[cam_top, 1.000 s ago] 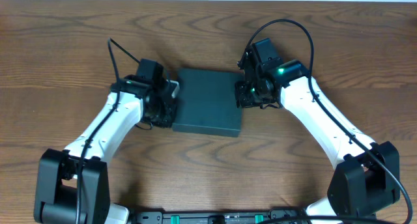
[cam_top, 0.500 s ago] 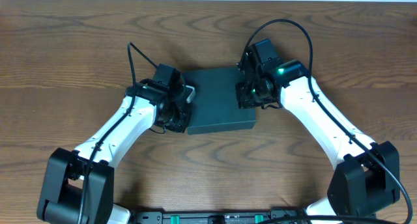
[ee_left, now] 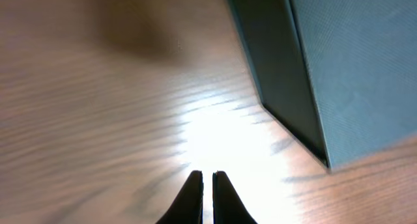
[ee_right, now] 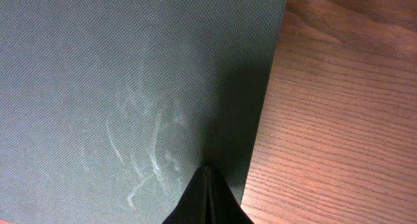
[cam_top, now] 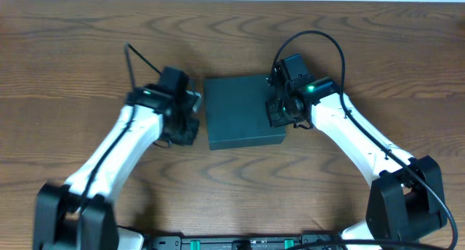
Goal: Pack container
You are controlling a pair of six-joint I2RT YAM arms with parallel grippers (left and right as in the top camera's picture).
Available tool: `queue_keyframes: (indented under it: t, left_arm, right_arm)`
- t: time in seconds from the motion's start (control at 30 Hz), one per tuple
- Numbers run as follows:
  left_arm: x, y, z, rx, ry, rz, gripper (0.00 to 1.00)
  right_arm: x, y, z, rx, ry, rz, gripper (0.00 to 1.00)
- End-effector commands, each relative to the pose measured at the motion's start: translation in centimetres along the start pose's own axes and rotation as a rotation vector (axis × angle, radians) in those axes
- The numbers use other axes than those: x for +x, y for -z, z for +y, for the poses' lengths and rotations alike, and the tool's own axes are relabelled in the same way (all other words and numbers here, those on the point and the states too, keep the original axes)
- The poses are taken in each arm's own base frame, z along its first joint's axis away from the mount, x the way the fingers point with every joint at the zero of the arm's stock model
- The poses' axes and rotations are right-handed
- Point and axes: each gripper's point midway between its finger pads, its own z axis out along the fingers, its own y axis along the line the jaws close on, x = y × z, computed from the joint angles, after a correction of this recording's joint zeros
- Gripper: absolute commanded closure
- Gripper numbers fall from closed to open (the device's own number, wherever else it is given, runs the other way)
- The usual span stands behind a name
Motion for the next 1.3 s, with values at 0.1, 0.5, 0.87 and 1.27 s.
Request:
queue_keyframes:
  t: [0.1,0.5,0.87,1.27]
  left_arm:
    - [-3.0,13.0,3.0,-0.184,0.026,-0.321,0.7]
    - [2.7,29.8,7.3,-0.543,0.159,-0.816,0.5]
    - [13.9,38.1,5.1,-0.57,0.213,-1.236,0.34]
    - [20.8,37.3,5.1,-0.606,0.249,-1.294,0.0]
  right_arm:
    - [-5.9,8.3,0.6,0.024,0.046,-0.277,0.99]
    - [-8.4,30.7,-1.1,0.219,0.191,-0.847,0.99]
    - [4.0,44.9,-4.0,0.273,0.128,-1.208,0.98]
    - [15.5,44.7,-6.4,0.228,0.06,-1.211,0.01]
